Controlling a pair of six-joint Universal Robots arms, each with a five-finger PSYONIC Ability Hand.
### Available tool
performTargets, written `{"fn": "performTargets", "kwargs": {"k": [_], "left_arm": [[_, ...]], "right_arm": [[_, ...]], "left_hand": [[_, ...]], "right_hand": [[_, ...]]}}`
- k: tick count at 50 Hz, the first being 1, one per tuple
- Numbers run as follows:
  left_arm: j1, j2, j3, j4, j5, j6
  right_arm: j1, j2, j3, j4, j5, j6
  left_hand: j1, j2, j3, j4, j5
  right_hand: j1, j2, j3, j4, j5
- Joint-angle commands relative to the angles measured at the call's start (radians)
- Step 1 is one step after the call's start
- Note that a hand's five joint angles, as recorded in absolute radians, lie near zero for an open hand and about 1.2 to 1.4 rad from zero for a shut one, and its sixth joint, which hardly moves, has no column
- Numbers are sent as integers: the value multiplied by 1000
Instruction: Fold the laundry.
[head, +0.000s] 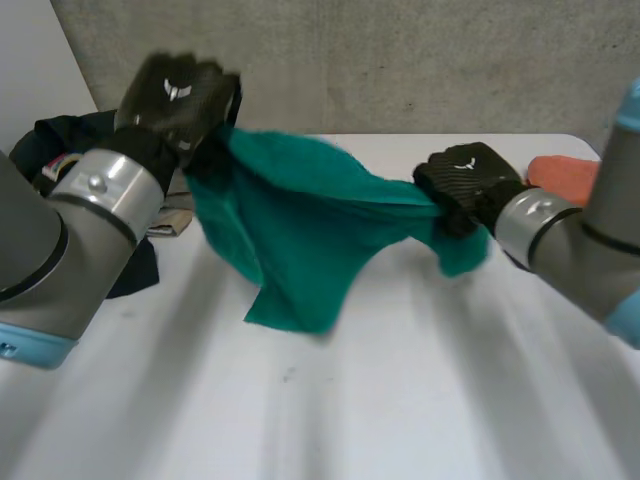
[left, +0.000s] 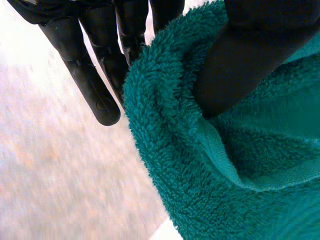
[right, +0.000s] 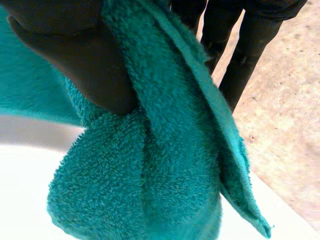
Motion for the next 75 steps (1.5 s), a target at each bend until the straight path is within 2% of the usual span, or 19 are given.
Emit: {"fn": "performTargets", "kwargs": {"k": [1,7,12,14,15,17,19,23,27,32,38,41,45,51,55,57,60,66,75], "left_arm": [[19,-134,-94,-31,3,-6],[10,-309,-83,-16,3,-19],[-7,-397,-45,24,-3,-29],[-8,-403,-38,32,-6,-29],[-7,-403,-38,33,-9,-29],[-5,-397,-40,32,-11,-30],[-5,-363,-51,24,-12,-33],[-4,-258,-98,21,-16,-49],[-5,-161,-170,24,-32,-69],[-8,-61,-258,24,-106,-110],[-8,14,-354,21,-225,-197],[-4,20,-385,15,-249,-240],[5,19,-423,-14,-249,-296],[13,4,-449,-49,-247,-372],[22,-16,-460,-49,-246,-415],[22,-30,-462,-51,-243,-432],[21,-55,-460,-49,-239,-446],[11,-116,-439,-45,-239,-447],[11,-246,-351,-33,-241,-449]], "right_arm": [[-6,-64,15,198,-19,-181],[3,19,57,172,-10,-178],[4,110,89,77,22,-158],[3,119,100,54,42,-132],[0,117,101,51,48,-122],[-5,116,104,49,53,-96],[-5,110,101,51,53,-79],[-19,29,91,75,48,-47],[-45,-53,83,149,45,-52],[-90,-70,52,276,36,-98],[-144,-73,55,299,36,-199],[-146,-70,60,298,37,-240],[-146,-39,61,284,37,-259],[-140,65,63,195,37,-256],[-134,116,64,131,36,-253],[-132,142,61,115,37,-251],[-134,147,57,86,37,-236],[-140,142,72,2,39,-188],[-143,104,129,8,36,-182]], "left_hand": [[272,199,203,195,248],[272,199,203,195,248],[255,182,186,178,231],[88,15,19,11,65],[-113,-186,-182,-190,-137],[-308,-381,-377,-385,-332],[-499,-572,-568,-576,-522],[-664,-737,-733,-741,-687],[-693,-767,-763,-771,-717],[-691,-764,-760,-768,-714],[-670,-743,-739,-747,-694],[-661,-734,-731,-738,-685],[-661,-734,-731,-738,-685],[-664,-737,-733,-741,-688],[-658,-731,-728,-735,-682],[-644,-717,-713,-721,-667],[-641,-714,-710,-718,-664],[-644,-717,-713,-721,-667],[-670,-743,-739,-747,-694]], "right_hand": [[296,220,210,201,257],[296,220,210,201,257],[296,220,210,201,257],[78,2,-8,-16,39],[-92,-168,-178,-186,-131],[-424,-500,-509,-518,-463],[-487,-563,-572,-581,-526],[-695,-771,-781,-790,-734],[-754,-830,-840,-849,-793],[-722,-798,-808,-816,-761],[-587,-663,-673,-682,-626],[-484,-561,-570,-579,-524],[-414,-490,-499,-508,-453],[-402,-478,-488,-496,-441],[-314,-390,-400,-408,-353],[-182,-259,-268,-277,-222],[295,218,209,200,255],[296,220,210,201,257],[296,220,210,201,257]]}}
